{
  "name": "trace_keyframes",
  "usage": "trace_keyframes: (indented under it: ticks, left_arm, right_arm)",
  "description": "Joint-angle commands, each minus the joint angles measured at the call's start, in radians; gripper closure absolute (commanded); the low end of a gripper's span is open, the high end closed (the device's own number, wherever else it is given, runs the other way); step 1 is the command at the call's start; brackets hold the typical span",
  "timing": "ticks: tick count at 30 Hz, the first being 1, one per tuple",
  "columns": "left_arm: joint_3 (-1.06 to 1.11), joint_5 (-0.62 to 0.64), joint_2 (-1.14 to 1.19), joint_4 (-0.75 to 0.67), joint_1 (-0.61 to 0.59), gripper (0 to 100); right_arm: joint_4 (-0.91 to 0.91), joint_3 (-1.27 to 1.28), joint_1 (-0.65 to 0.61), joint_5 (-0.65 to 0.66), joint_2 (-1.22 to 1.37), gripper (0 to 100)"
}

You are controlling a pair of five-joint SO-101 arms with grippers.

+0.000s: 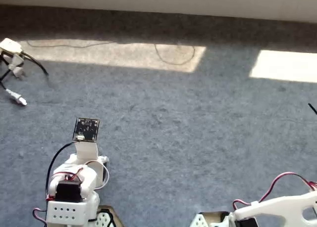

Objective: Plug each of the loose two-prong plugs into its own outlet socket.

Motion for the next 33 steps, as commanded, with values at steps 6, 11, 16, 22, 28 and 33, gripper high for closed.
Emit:
trace_keyframes:
  ticks: [6,11,16,22,28,33]
  left_arm:
    - [0.015,-0.005,-0.005,0.005,0.013,90]
    - [0.015,-0.005,-0.005,0.005,0.013,90]
    - [0.015,-0.005,-0.005,0.005,0.013,90]
    - [0.015,-0.005,-0.005,0.005,0.013,90]
    - [0.015,-0.005,-0.005,0.005,0.013,90]
    - [0.015,-0.005,-0.005,0.005,0.013,90]
  right_arm:
    - [0.248,0.039,-0.07,0.012,0.019,87.5]
    - [0.394,-0.252,-0.044,0.012,-0.025,87.5]
    - [0.46,-0.532,-0.039,0.012,-0.028,87.3]
    - [0.452,-0.697,-0.028,0.005,-0.031,72.8]
    - [0.262,-0.711,-0.002,-0.052,-0.036,69.1]
    - [0.111,-0.704,-0.001,-0.097,-0.03,69.1]
